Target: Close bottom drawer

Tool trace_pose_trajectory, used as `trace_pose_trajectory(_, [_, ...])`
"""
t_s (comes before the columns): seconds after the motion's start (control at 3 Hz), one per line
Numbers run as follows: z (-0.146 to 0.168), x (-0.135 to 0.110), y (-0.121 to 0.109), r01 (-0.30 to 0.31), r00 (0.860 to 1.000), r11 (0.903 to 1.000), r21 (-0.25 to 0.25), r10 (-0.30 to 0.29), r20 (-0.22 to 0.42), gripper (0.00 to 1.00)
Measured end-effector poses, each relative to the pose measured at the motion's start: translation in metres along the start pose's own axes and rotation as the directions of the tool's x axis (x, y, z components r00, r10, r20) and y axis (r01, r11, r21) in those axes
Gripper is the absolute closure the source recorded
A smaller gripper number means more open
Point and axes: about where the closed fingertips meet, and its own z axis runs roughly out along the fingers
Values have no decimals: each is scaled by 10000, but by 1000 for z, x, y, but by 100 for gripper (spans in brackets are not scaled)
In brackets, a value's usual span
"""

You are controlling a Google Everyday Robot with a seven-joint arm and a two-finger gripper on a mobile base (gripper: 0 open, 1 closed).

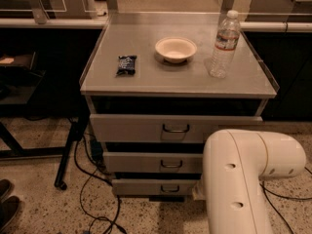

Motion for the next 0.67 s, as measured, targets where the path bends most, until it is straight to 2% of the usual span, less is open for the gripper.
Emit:
trace_pose_trajectory(0.33, [-15,29,-10,-160,9978,9998,-84,154,-652,100])
trace_pose_trajectory(0.67, [-16,33,-12,-180,9969,9998,-81,174,-766,84])
